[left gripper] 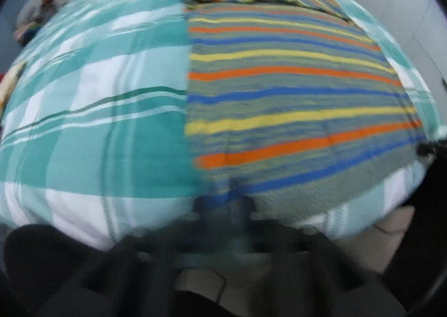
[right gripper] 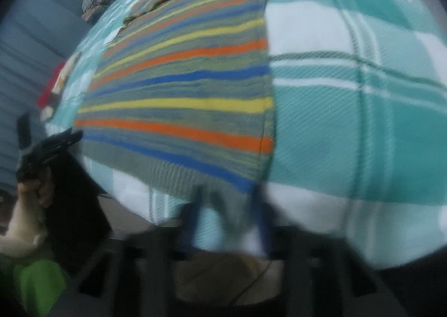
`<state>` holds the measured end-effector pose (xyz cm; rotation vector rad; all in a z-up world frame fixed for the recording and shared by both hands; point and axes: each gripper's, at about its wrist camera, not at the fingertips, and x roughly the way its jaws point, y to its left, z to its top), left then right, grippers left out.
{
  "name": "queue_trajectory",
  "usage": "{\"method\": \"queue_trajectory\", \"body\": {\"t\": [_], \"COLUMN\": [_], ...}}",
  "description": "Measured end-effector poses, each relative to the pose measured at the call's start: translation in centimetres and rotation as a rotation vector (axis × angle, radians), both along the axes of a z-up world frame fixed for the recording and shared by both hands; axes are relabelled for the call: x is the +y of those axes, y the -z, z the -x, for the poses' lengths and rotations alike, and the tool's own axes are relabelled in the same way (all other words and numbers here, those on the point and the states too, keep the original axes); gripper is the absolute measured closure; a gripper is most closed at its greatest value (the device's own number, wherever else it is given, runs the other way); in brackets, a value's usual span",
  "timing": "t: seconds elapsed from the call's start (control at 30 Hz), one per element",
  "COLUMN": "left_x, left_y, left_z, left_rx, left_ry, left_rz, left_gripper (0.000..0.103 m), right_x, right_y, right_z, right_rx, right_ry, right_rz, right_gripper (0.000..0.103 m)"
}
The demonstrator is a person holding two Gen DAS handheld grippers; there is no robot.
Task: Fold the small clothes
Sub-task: 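Grasp the sweater hem with both grippers and lift it toward the collar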
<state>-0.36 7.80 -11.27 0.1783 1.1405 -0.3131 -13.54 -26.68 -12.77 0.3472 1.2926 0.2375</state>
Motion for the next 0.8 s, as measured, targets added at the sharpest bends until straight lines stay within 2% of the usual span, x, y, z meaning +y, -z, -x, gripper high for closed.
{"method": "queue_trajectory", "body": {"t": [0.07,0.1,0.17,0.3,0.37,0.5,0.7,0.8], "left_x": [0.7,1.4,2.5,3.5,2.9,1.2,-0.5,-1.1], "left_y": [-1.4,-2.7,-4.6,-8.0,-8.5,-7.6,-5.0,-3.9], "left_z": [-0.7,-1.4,-3.0,-9.7,-13.6,-23.7,-35.1,-39.1], "left_rx": [0.013,0.014,0.006,-0.004,-0.014,0.027,0.06,0.063], "left_ry": [-0.015,-0.027,-0.042,-0.084,-0.095,-0.141,-0.24,-0.271], "left_rz": [0.066,0.126,0.21,0.358,0.382,0.418,0.475,0.484], "left_gripper": [0.099,0.099,0.099,0.099,0.099,0.099,0.099,0.098], "right_x": [-0.2,-0.4,-1.6,-4.2,-5.8,-8.0,-11.1,-12.3], "right_y": [-0.7,-1.2,-3.3,-6.8,-7.9,-8.3,-6.9,-5.8], "right_z": [-0.1,0.0,-0.8,-4.2,-7.1,-15.0,-27.4,-32.4], "right_rx": [-0.018,-0.036,-0.102,-0.219,-0.268,-0.317,-0.287,-0.275], "right_ry": [0.005,0.011,0.045,0.098,0.145,0.198,0.267,0.289], "right_rz": [0.001,-0.004,-0.06,-0.113,-0.136,-0.15,-0.186,-0.192], "right_gripper": [0.097,0.097,0.097,0.097,0.097,0.097,0.097,0.097]}}
